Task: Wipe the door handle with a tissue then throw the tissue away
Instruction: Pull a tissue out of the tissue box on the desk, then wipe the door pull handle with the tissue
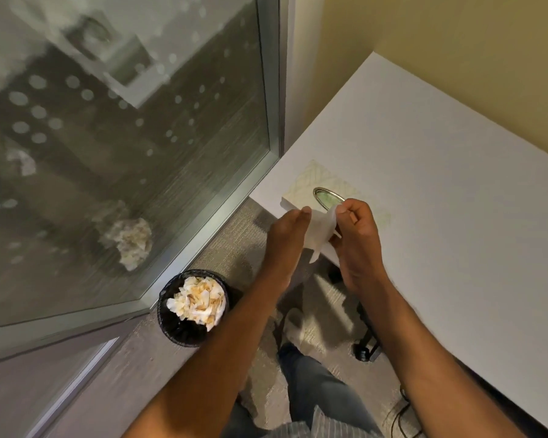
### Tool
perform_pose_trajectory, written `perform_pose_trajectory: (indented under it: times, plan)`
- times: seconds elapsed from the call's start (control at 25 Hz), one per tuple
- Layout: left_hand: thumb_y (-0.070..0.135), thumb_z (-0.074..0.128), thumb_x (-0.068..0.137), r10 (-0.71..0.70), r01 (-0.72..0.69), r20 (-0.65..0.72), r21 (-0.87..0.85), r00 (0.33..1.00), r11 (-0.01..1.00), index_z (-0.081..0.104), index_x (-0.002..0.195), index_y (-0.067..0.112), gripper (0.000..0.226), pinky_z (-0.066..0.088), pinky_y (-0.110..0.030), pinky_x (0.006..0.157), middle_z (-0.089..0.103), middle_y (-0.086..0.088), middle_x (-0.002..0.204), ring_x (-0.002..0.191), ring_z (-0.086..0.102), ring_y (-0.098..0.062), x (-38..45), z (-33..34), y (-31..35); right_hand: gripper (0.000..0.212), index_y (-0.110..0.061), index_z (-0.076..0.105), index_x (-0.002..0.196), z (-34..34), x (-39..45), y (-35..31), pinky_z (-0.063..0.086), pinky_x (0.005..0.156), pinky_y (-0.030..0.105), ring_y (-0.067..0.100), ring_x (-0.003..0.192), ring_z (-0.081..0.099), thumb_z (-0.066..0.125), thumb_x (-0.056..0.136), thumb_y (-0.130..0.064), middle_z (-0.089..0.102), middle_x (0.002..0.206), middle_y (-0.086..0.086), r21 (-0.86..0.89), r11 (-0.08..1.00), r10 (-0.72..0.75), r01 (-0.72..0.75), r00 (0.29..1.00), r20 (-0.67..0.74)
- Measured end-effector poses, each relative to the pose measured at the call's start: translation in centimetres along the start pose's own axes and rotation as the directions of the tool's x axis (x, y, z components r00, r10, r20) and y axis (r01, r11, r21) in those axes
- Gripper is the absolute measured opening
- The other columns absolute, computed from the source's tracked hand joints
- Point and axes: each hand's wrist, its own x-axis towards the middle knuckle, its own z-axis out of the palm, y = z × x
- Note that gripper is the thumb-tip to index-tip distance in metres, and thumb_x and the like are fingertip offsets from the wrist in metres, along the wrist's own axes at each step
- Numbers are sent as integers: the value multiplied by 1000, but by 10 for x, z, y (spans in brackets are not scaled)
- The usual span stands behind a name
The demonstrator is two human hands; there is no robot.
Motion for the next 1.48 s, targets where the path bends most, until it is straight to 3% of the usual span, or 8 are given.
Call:
perform_pose_trajectory:
  times: [0.08, 0.28, 0.48, 0.68, 0.92, 1.24, 1.36, 1.48]
  plan:
    - [29, 61, 108, -14, 10, -54, -74, 998, 997, 72, 85, 29, 25, 59, -50, 86, 71, -13, 94, 96, 68, -29, -22, -22, -2, 9, -23, 58, 94, 19, -19, -1, 56, 80, 43, 23, 89, 55, 51, 98, -20, 57, 94, 3, 46, 999, 26, -29, 998, 61]
    - [38, 64, 100, 3, -76, -352, -194, 936, 978, 75, 79, 41, 24, 58, -35, 76, 73, 14, 83, 82, 68, -5, -81, -84, -13, 9, -19, 53, 108, 72, -76, 12, 53, 64, 33, 20, 86, 57, 49, 101, -24, 56, 103, 10, 77, 992, 82, -98, 978, 193]
    - [45, 53, 96, -73, -141, -527, -354, 847, 924, 65, 84, 27, 25, 45, -40, 69, 63, -3, 82, 76, 56, -23, -134, -164, -34, 12, -18, 56, 106, 154, -151, 37, 49, 62, 32, 15, 77, 58, 47, 106, -26, 64, 83, -5, 75, 978, 167, -194, 948, 272]
    - [29, 51, 112, -43, -316, -648, -427, 761, 847, 67, 87, 28, 29, 53, -33, 77, 67, 6, 86, 81, 61, -12, -205, -266, -63, 20, -26, 62, 96, 245, -248, 65, 52, 60, 31, 11, 73, 66, 51, 104, -42, 68, 83, -4, 32, 964, 216, -263, 850, 479]
    - [40, 49, 101, 75, -418, -790, -239, 609, 877, 66, 80, 37, 27, 47, -23, 63, 61, 12, 74, 69, 55, -6, -331, -435, -113, 20, -31, 69, 87, 359, -391, 132, 40, 58, 30, 13, 66, 56, 64, 88, -50, 65, 77, -2, -173, 983, 159, -59, 745, 648]
    - [49, 54, 98, 46, -486, -898, -193, 438, 853, 66, 83, 35, 24, 46, -30, 67, 61, 10, 78, 74, 54, -8, -438, -583, -170, 36, -25, 58, 78, 489, -513, 185, 42, 52, 23, 11, 63, 53, 51, 98, -54, 56, 65, -10, -312, 937, 72, 158, 786, 615]
    - [40, 55, 102, 30, -513, -927, -179, 373, 839, 67, 84, 35, 22, 46, -21, 63, 62, 15, 74, 69, 54, -3, -458, -622, -180, 49, -24, 58, 84, 522, -543, 189, 46, 57, 20, 7, 65, 54, 63, 81, -73, 56, 71, -11, -351, 871, 64, 344, 629, 775]
    - [40, 54, 102, 17, -525, -953, -151, 302, 837, 65, 87, 31, 20, 46, -21, 62, 61, 17, 72, 67, 54, -2, -472, -653, -186, 31, -18, 59, 85, 551, -559, 190, 43, 59, 18, 7, 65, 51, 79, 82, -42, 55, 70, -13, -274, 815, 16, 510, 453, 892]
